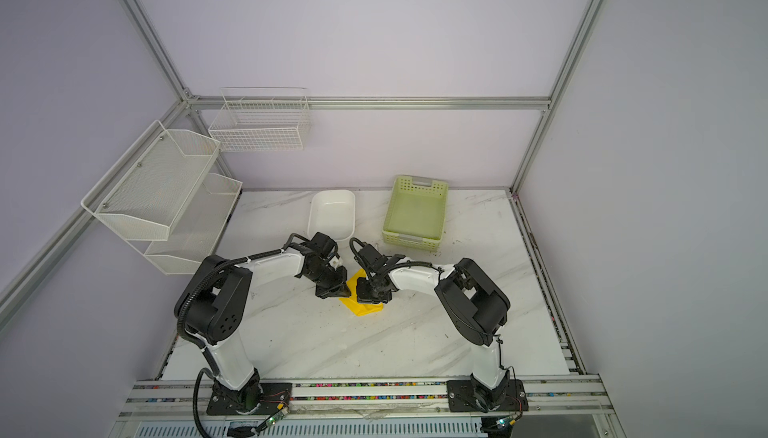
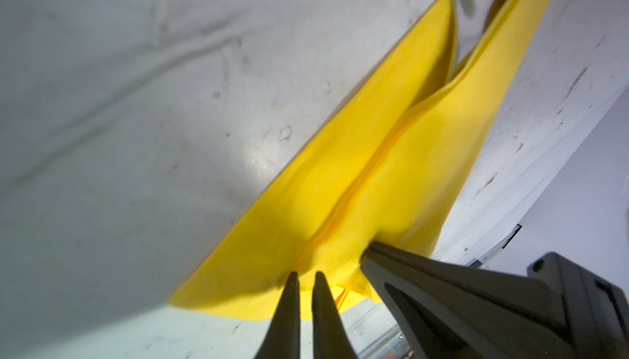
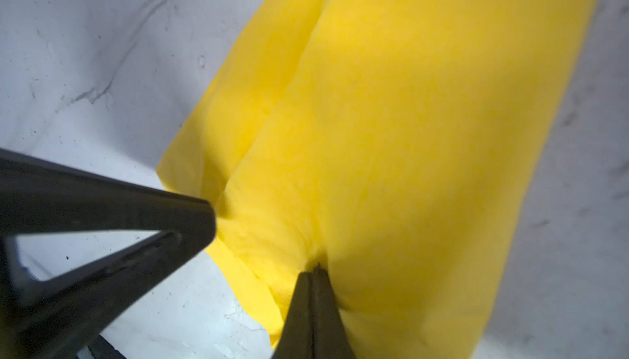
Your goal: Place the utensils on the paper napkin and roll it up
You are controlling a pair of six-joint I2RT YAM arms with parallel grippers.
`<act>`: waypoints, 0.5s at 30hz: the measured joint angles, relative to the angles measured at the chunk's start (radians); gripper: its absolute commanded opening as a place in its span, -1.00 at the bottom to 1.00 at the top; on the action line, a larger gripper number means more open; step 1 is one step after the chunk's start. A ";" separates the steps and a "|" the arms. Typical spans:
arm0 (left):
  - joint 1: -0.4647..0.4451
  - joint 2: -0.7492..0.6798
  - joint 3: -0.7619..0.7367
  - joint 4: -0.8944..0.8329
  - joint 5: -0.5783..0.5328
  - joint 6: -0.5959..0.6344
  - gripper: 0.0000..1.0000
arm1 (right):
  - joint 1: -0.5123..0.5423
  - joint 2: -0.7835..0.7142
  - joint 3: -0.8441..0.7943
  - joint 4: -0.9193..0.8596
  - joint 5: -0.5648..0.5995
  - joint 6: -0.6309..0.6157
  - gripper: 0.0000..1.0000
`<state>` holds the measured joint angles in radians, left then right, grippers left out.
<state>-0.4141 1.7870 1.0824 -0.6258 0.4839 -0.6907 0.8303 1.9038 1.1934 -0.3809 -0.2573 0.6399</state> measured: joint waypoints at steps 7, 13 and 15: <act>0.072 -0.116 -0.069 0.018 0.027 0.034 -0.40 | 0.000 0.000 -0.001 0.002 -0.003 0.000 -1.00; 0.080 -0.140 -0.196 0.072 0.082 0.041 -0.18 | 0.000 0.000 -0.001 0.002 -0.004 0.000 -1.00; 0.081 -0.140 -0.227 0.096 0.099 0.039 -0.15 | 0.000 0.000 -0.001 0.002 -0.004 0.000 -1.00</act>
<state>-0.3332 1.6466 0.8555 -0.5297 0.5831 -0.6521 0.8303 1.9038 1.1927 -0.3794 -0.2611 0.6395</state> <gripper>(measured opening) 0.412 0.055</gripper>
